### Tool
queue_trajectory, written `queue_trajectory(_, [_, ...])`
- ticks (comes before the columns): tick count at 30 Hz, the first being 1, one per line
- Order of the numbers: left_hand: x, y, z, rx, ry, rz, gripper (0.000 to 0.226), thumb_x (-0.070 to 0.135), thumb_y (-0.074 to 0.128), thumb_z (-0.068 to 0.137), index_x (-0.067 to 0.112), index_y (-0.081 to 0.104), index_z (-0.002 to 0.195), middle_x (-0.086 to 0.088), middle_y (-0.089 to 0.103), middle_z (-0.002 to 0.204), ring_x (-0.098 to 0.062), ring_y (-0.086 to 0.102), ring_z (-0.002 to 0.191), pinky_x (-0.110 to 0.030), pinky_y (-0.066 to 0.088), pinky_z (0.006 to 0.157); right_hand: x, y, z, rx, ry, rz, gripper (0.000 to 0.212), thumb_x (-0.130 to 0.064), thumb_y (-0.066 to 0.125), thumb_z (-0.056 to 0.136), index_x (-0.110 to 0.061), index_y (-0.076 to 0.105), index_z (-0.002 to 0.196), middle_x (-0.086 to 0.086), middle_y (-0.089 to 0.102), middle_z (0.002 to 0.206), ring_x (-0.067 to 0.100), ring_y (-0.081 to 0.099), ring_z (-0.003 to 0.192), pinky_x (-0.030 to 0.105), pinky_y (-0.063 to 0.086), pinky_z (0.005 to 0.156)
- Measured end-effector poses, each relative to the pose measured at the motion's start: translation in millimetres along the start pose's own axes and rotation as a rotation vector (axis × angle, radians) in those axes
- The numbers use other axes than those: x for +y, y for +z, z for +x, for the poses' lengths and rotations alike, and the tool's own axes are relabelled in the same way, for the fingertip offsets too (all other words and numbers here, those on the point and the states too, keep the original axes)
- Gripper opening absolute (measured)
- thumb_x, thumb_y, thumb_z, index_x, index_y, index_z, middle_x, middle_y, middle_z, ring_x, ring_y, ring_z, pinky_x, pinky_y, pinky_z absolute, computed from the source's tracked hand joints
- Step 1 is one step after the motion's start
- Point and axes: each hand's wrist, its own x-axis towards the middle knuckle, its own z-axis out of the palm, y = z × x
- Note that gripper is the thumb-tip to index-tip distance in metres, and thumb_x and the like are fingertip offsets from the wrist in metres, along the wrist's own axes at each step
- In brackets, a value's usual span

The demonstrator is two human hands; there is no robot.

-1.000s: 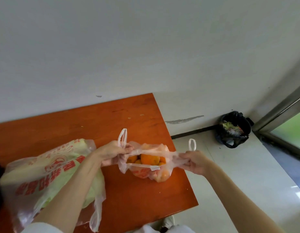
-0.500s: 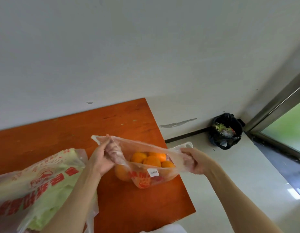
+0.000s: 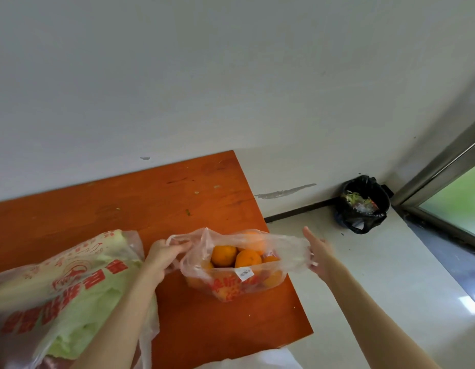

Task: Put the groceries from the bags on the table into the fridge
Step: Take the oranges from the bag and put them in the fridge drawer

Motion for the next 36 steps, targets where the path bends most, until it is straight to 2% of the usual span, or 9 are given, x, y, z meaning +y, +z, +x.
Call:
queue_trajectory(4, [11, -1, -18, 0.551, 0.703, 0.559, 0.055, 0.032, 0.064, 0.084, 0.012, 0.042, 0.13, -0.013, 0.051, 0.126, -0.028, 0.048, 0.117, -0.042, 0.041, 0.094, -5, -1, -17, 0.378, -0.568, -0.604, 0.058, -0.043, 0.057, 0.088, -0.013, 0.041, 0.135, 0.013, 0.04, 0.137, 0.029, 0.04, 0.125, 0.042, 0.036, 0.101])
queue_trajectory(8, [16, 39, -46, 0.325, 1.029, 0.911, 0.053, 0.053, 0.055, 0.083, 0.023, 0.048, 0.126, 0.001, 0.049, 0.126, -0.017, 0.047, 0.116, -0.032, 0.04, 0.093, -3, 21, -37, 0.355, -0.802, -1.038, 0.058, -0.052, 0.054, 0.085, -0.014, 0.048, 0.128, 0.006, 0.045, 0.127, 0.022, 0.042, 0.118, 0.034, 0.039, 0.099])
queue_trajectory(11, [-7, 53, -34, 0.248, 0.882, 1.133, 0.043, 0.039, 0.055, 0.089, 0.024, 0.046, 0.127, 0.0, 0.043, 0.128, -0.016, 0.046, 0.113, -0.027, 0.046, 0.088, 14, 32, -34, 0.219, -0.541, -1.233, 0.056, -0.049, 0.053, 0.088, -0.012, 0.044, 0.128, 0.004, 0.05, 0.121, 0.016, 0.052, 0.104, 0.026, 0.047, 0.086])
queue_trajectory(15, [-13, 42, -18, 0.121, 0.675, 0.913, 0.019, 0.018, 0.049, 0.094, 0.018, 0.067, 0.099, 0.001, 0.06, 0.101, -0.014, 0.058, 0.082, -0.029, 0.05, 0.073, 25, 28, -24, 0.177, -0.398, -0.896, 0.018, -0.017, 0.052, 0.094, -0.007, 0.064, 0.101, 0.004, 0.061, 0.086, 0.011, 0.057, 0.066, 0.016, 0.044, 0.055])
queue_trajectory(20, [14, 5, 11, -0.436, -0.028, -0.063, 0.022, 0.006, 0.057, 0.087, -0.005, 0.064, 0.105, -0.012, 0.07, 0.084, -0.02, 0.064, 0.077, -0.029, 0.047, 0.069, 5, 14, -8, -0.176, 0.21, 0.292, 0.01, 0.003, 0.049, 0.091, 0.003, 0.059, 0.089, 0.018, 0.059, 0.083, 0.022, 0.056, 0.072, 0.035, 0.057, 0.073])
queue_trajectory(23, [7, 6, 19, -0.438, -0.288, -0.475, 0.02, 0.005, 0.045, 0.094, -0.009, 0.059, 0.089, -0.016, 0.065, 0.062, -0.022, 0.065, 0.053, -0.031, 0.055, 0.053, 7, 17, -4, -0.235, 0.393, 0.655, 0.014, 0.0, 0.043, 0.095, 0.005, 0.056, 0.094, 0.021, 0.063, 0.084, 0.028, 0.067, 0.065, 0.033, 0.057, 0.059])
queue_trajectory(29, [0, 26, 33, -0.168, -0.273, -0.335, 0.023, 0.023, 0.048, 0.092, 0.004, 0.058, 0.083, -0.013, 0.058, 0.069, -0.025, 0.053, 0.068, -0.034, 0.046, 0.07, 16, 19, 0, -0.314, 0.481, 0.348, 0.021, -0.01, 0.034, 0.097, 0.004, 0.048, 0.103, 0.017, 0.052, 0.083, 0.021, 0.051, 0.068, 0.028, 0.051, 0.045])
queue_trajectory(34, [1, 30, 36, -0.131, -0.303, -0.472, 0.025, 0.016, 0.047, 0.091, 0.001, 0.057, 0.073, -0.009, 0.052, 0.059, -0.019, 0.048, 0.055, -0.029, 0.042, 0.054, 26, 9, 7, -0.4, 0.39, -0.049, 0.038, -0.018, 0.047, 0.093, 0.001, 0.042, 0.125, 0.018, 0.052, 0.099, 0.026, 0.052, 0.069, 0.034, 0.049, 0.052])
queue_trajectory(36, [7, 28, 35, -0.109, -0.238, -0.339, 0.024, 0.013, 0.053, 0.089, -0.004, 0.061, 0.075, -0.008, 0.053, 0.054, -0.018, 0.05, 0.053, -0.028, 0.04, 0.049, 22, 14, 2, -0.205, 0.22, -0.166, 0.033, -0.024, 0.055, 0.092, 0.001, 0.051, 0.113, 0.014, 0.058, 0.089, 0.023, 0.057, 0.069, 0.034, 0.05, 0.059])
